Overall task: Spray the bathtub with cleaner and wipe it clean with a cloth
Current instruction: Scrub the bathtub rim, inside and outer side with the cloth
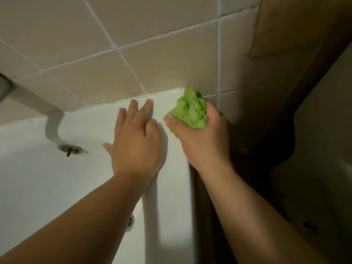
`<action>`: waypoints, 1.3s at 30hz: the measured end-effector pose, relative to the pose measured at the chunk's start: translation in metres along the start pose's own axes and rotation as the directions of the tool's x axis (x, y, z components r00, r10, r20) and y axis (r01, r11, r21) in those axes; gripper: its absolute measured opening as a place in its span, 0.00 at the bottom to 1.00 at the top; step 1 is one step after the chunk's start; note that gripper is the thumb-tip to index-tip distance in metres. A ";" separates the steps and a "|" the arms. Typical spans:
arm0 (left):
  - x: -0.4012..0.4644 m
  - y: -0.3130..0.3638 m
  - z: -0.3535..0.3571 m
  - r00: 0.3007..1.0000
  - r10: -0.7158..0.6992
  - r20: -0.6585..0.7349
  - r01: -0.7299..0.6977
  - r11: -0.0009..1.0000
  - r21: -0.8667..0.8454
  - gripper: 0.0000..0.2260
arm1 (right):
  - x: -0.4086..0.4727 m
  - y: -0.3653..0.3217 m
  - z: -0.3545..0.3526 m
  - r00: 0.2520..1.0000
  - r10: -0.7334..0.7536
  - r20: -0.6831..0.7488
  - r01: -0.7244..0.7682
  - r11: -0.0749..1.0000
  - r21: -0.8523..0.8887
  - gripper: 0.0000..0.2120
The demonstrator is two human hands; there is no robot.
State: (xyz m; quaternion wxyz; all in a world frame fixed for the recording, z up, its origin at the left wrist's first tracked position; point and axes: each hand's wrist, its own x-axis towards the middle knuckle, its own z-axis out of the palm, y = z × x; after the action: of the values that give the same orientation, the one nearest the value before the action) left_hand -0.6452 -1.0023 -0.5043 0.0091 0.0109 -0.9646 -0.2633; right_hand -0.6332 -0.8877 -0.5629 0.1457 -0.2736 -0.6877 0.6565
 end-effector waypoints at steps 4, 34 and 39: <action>0.000 -0.001 0.001 1.000 0.002 -0.019 -0.002 1.000 -0.021 0.25 | 0.012 -0.015 0.000 0.998 0.010 -0.057 -0.014 0.998 -0.068 0.32; 0.004 0.005 -0.006 0.929 0.346 0.130 -0.357 0.932 0.068 0.36 | -0.016 0.146 -0.013 0.920 0.392 0.029 -0.380 0.868 0.321 0.10; 0.009 0.004 -0.006 0.914 0.387 0.121 -0.395 0.917 0.052 0.35 | 0.002 0.191 0.003 0.875 0.481 0.050 -0.475 0.837 0.272 0.07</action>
State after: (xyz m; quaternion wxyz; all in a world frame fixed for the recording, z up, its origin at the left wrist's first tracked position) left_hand -0.6546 -1.0022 -0.4975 0.0090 -0.1959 -0.9556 -0.2197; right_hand -0.6015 -0.8912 -0.7511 0.0211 -0.4203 -0.4976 0.7585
